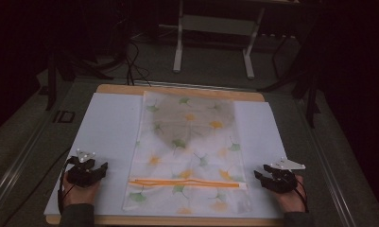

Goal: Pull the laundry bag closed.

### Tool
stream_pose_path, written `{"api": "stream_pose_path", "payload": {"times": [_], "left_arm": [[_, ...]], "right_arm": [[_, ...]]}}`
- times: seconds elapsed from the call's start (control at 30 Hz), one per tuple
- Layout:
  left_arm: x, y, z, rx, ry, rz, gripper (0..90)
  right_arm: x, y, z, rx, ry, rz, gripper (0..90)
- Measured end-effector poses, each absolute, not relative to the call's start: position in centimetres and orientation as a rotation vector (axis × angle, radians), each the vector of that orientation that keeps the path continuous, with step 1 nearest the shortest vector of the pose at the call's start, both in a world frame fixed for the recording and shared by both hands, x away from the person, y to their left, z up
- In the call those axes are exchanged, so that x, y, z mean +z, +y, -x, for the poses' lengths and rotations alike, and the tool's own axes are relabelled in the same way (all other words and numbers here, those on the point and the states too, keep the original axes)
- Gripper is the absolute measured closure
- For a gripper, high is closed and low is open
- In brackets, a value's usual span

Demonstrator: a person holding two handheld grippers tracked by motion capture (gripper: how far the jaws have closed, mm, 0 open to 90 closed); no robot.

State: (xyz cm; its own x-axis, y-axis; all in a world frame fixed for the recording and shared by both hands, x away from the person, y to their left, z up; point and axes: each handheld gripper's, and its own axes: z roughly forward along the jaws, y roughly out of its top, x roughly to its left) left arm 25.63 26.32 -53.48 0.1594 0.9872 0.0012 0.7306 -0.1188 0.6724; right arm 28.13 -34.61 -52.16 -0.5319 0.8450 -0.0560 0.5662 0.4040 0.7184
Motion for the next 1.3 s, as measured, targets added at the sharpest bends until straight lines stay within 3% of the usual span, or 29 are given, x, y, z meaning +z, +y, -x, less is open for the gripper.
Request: {"api": "stream_pose_path", "payload": {"times": [0.27,0.73,1.0,1.13,1.3], "left_arm": [[-52.8,26.8,-25.0,0.574,1.506,-1.918,58.8],[-52.6,26.7,-24.7,0.5,1.401,-1.948,61.5],[-52.4,26.5,-24.6,0.509,1.368,-1.978,61.2],[-52.3,26.5,-24.6,0.524,1.368,-1.988,58.2],[-52.1,26.7,-24.5,0.531,1.361,-1.983,61.3]], "right_arm": [[-52.0,-33.9,-28.2,0.91,2.305,-1.192,56.8],[-51.3,-31.9,-28.4,0.944,2.401,-1.095,61.1],[-50.5,-31.0,-28.4,0.967,2.436,-1.021,61.2],[-50.2,-30.0,-28.4,0.966,2.45,-1.01,57.8],[-49.9,-28.5,-28.7,0.937,2.479,-0.981,52.9]]}}
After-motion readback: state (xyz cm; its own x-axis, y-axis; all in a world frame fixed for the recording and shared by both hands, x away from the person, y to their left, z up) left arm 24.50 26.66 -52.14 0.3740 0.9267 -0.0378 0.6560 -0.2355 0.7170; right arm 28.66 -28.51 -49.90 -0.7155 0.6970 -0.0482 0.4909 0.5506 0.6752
